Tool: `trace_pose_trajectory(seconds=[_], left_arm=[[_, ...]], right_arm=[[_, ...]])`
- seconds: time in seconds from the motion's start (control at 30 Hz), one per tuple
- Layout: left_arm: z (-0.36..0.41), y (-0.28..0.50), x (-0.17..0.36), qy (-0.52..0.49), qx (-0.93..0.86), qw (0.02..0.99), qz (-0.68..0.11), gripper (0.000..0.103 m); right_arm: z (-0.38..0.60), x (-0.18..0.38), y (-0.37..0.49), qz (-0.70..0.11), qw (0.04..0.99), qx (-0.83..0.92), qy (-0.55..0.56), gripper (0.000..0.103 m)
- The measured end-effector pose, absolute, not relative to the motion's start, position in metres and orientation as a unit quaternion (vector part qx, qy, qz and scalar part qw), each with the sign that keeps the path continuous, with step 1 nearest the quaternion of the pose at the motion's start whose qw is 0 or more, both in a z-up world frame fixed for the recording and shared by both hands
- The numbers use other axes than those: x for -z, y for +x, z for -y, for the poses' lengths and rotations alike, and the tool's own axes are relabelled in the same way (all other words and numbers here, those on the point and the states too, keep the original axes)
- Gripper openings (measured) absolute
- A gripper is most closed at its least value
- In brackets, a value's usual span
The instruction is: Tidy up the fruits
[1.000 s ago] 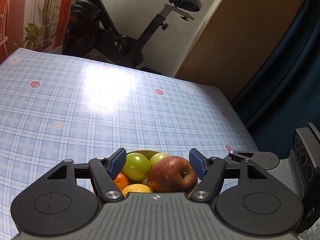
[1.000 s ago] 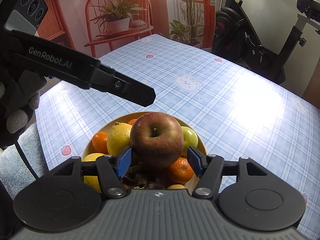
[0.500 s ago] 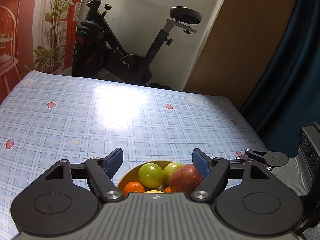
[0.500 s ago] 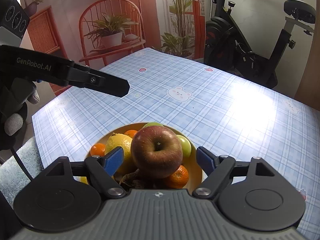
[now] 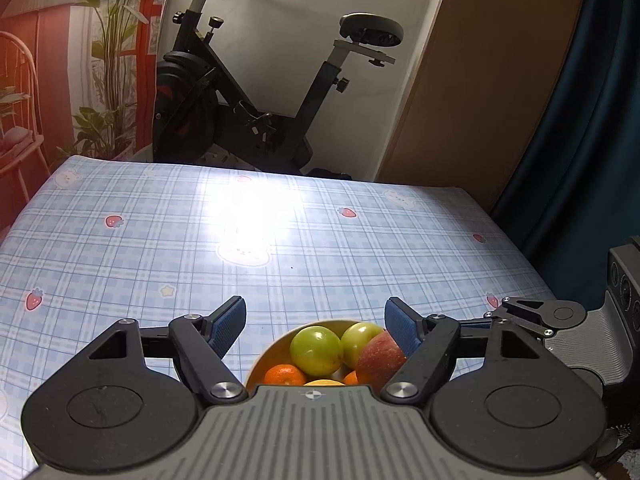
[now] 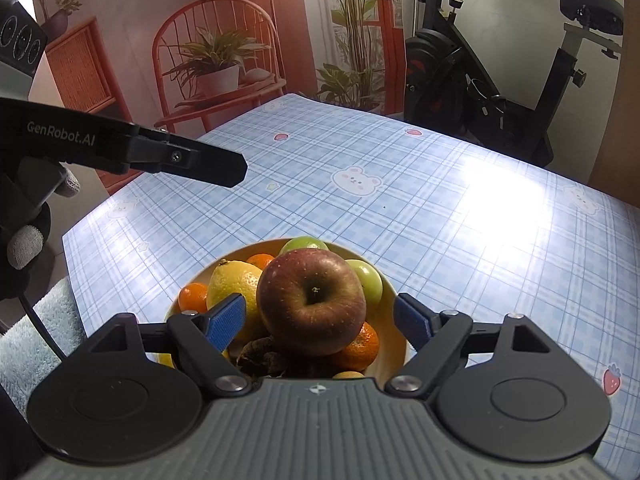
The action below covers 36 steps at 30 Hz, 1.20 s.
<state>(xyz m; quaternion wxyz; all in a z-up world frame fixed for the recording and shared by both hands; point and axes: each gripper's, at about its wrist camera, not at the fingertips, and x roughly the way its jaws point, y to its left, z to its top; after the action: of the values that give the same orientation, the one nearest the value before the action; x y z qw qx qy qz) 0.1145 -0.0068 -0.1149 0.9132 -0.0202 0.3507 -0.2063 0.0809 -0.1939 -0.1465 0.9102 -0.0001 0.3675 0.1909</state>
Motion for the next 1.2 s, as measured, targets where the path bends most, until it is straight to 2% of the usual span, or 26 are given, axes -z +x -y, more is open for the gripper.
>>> trace_pose_trajectory(seconds=[0.23,0.27,0.33,0.5,0.87,1.2], left_arm=[[0.005,0.097,0.102,0.029,0.157,0.931,-0.329,0.079],[0.003,0.092,0.098,0.031,0.149,0.934,-0.323,0.083],[-0.001,0.081,0.089,0.036,0.130,0.942,-0.308,0.089],[-0.005,0.053,0.065,0.060,0.080,0.960,-0.263,0.095],[-0.007,0.002,0.006,0.061,0.058,0.974,-0.209,0.095],[0.002,-0.027,-0.014,0.061,0.064,0.982,-0.165,0.097]], right_arm=[[0.204,0.130,0.059,-0.322,0.933,-0.153,0.042,0.090],[0.207,0.127,0.053,-0.312,0.938,-0.143,0.055,0.092],[0.212,0.121,0.041,-0.292,0.946,-0.120,0.078,0.103],[0.215,0.099,0.011,-0.243,0.960,-0.069,0.121,0.103],[0.193,0.035,-0.033,-0.207,0.971,-0.033,0.116,0.103],[0.184,0.010,-0.054,-0.183,0.978,-0.016,0.101,0.103]])
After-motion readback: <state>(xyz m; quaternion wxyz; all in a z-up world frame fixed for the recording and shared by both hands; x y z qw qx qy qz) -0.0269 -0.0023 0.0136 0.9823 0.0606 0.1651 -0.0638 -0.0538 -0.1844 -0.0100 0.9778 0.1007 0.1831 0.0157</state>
